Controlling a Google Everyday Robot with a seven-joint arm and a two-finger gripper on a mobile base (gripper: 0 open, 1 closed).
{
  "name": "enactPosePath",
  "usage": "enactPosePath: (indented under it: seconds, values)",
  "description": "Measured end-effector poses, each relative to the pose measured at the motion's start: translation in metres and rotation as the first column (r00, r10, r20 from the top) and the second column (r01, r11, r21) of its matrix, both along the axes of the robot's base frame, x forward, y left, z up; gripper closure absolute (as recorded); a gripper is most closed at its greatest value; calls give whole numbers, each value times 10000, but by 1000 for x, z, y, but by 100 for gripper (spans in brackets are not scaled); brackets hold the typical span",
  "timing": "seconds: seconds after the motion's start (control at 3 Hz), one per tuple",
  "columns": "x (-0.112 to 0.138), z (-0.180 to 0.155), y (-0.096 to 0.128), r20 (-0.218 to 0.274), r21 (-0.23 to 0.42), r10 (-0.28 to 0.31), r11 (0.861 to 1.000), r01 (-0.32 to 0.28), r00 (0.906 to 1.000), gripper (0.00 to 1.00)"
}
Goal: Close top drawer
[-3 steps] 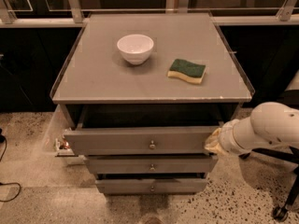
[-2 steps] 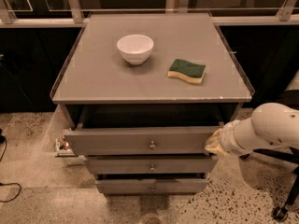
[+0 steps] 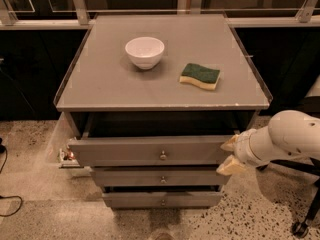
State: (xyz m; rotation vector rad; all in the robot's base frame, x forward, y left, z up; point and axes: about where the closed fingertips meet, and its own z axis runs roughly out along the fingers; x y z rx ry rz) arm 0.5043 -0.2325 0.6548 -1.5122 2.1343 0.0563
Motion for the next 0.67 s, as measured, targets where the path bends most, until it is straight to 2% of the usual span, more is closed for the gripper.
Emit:
enactPosePath:
  seconds: [0.33, 0.67]
  values:
    - [0, 0, 0, 0, 0, 1, 10000, -1, 10000, 0]
    - [0, 0, 0, 0, 0, 1, 10000, -1, 10000, 0]
